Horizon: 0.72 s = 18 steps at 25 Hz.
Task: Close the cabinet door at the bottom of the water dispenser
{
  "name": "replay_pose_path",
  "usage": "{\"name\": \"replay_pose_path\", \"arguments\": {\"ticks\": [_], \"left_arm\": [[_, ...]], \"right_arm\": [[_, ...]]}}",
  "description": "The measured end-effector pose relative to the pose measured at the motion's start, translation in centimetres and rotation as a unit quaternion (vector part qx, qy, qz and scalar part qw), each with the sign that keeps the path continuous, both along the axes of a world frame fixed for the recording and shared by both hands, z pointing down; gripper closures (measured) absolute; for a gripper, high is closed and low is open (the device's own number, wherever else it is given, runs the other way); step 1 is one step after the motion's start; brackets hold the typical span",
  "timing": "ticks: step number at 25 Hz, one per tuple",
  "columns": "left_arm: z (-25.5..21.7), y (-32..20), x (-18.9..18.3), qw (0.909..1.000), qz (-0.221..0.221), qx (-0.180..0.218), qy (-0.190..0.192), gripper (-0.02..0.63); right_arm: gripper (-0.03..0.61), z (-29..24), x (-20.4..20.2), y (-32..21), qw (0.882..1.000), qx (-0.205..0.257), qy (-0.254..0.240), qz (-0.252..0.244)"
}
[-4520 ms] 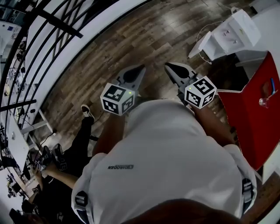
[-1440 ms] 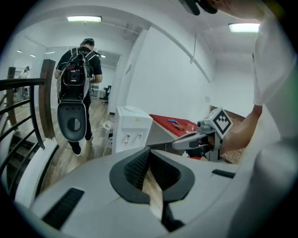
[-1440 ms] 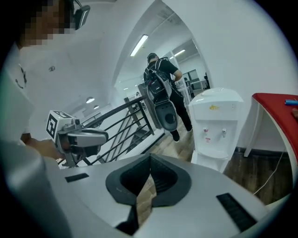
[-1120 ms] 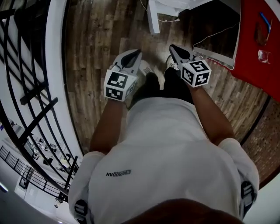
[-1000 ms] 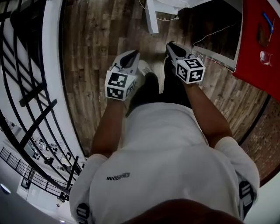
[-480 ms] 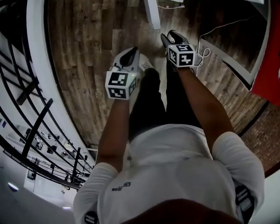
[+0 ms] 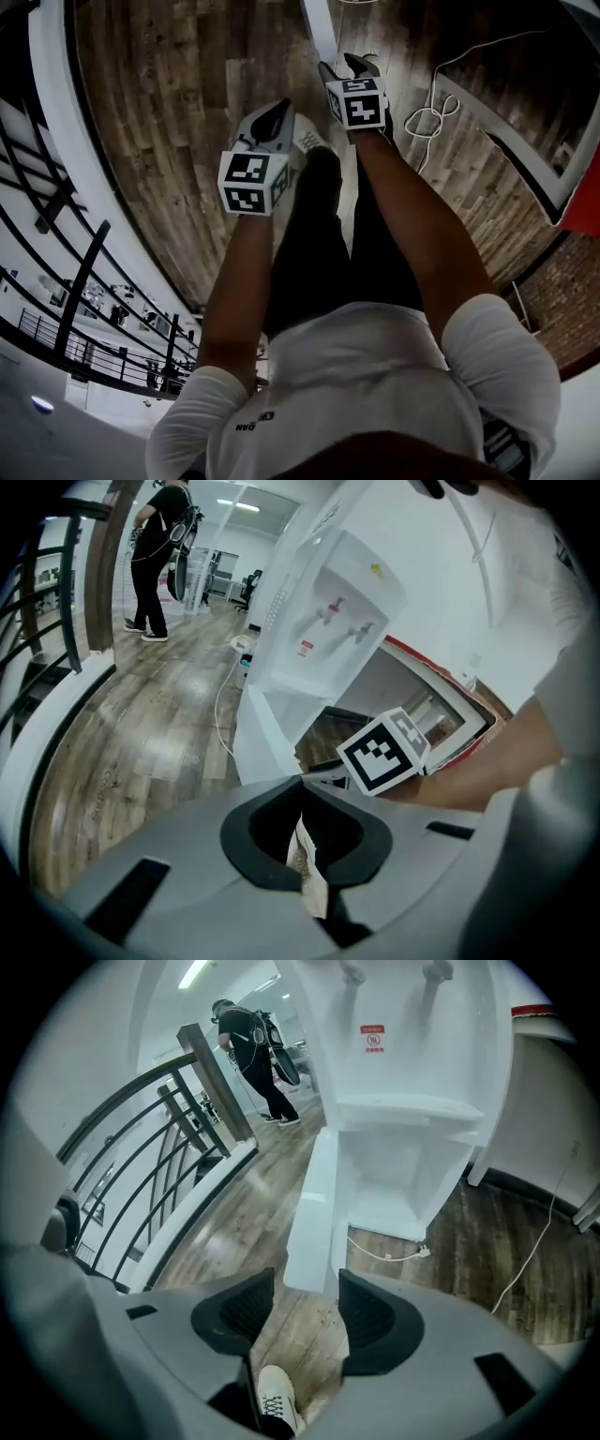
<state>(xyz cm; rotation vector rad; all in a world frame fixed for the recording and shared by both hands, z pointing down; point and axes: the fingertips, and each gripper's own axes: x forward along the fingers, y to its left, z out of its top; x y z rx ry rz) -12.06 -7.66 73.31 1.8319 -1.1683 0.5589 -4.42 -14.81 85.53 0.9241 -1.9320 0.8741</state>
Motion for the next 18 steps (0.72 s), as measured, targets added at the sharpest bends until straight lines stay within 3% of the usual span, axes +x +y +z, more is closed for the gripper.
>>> {"name": "replay_pose_path", "arguments": {"ticks": [7,10,12,18], "left_arm": [[1.6,0.3,0.5,0.9995,0.028,-0.003,-0.013,0.621],[1.9,0.5,1.0,0.9934,0.095,0.019,-0.061,0.621],[2.2,0.6,1.4,0.989,0.126,0.026,-0.074,0.621],[3.0,-1.5,1.1,0.9925,0.102,0.022,-0.064,0.621]], "right_arm": [[0.385,2.3,-0.8,-0.2,1.0,-0.01,0.014,0.009],[0.385,3.1,-0.8,-0.1,1.0,-0.011,0.017,0.01],[0.385,3.0,-0.9,-0.1,1.0,-0.006,0.01,0.01],[0.387,2.8,-0.6,-0.2,1.0,-0.005,0.001,0.019]]}}
